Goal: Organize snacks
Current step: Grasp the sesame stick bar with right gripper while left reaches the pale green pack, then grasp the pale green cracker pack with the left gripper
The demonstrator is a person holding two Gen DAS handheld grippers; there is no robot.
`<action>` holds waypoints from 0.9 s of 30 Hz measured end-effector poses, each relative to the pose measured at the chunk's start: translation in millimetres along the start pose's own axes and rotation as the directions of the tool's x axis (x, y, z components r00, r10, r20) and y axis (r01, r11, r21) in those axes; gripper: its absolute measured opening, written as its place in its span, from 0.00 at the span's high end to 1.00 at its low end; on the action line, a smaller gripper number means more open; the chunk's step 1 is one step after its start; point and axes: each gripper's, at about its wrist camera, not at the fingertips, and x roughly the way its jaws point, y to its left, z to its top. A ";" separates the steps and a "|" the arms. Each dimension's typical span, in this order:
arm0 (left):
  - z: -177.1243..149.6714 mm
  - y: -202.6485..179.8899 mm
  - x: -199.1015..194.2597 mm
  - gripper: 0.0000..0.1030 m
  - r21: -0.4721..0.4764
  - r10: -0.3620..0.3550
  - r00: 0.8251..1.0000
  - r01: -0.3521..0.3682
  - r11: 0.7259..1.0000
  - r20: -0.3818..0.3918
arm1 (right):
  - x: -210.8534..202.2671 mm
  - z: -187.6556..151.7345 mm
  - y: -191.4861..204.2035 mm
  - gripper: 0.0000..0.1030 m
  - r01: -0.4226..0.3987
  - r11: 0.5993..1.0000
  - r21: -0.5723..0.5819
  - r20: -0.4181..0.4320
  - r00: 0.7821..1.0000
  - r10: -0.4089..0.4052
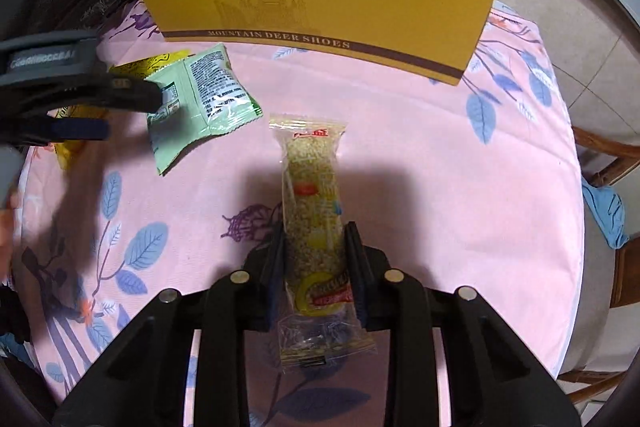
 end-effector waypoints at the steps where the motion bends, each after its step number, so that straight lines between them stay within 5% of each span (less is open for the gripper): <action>1: 1.4 -2.8 6.5 0.07 -0.006 0.005 1.000 -0.006 1.000 -0.007 | -0.1 -0.1 -0.6 0.72 -0.005 1.000 0.009 0.000 1.000 0.005; 6: 3.8 -6.4 13.7 0.07 -0.036 0.002 1.000 -0.001 0.999 0.025 | 0.8 -0.3 -3.3 0.72 -0.024 0.999 0.039 0.009 1.000 0.024; 10: 3.6 -9.1 9.8 0.07 -0.053 -0.106 0.993 0.109 0.993 0.059 | 0.0 -0.1 -3.0 0.72 -0.026 0.999 0.048 0.011 1.000 0.026; 19: 15.6 -32.6 4.5 0.07 0.007 -0.219 0.971 0.219 0.976 0.091 | 1.9 1.9 -6.2 0.72 -0.031 0.998 0.052 0.009 1.000 0.030; 24: 22.1 -31.6 20.7 0.07 -0.002 -0.222 0.975 0.222 0.975 -0.005 | 2.0 2.3 -4.7 0.72 -0.032 0.998 0.055 0.010 0.999 0.031; 27: 26.7 -35.0 21.3 0.08 -0.022 -0.239 0.970 0.240 0.971 0.030 | 2.5 3.4 -5.6 0.72 -0.034 0.998 0.054 0.008 0.999 0.034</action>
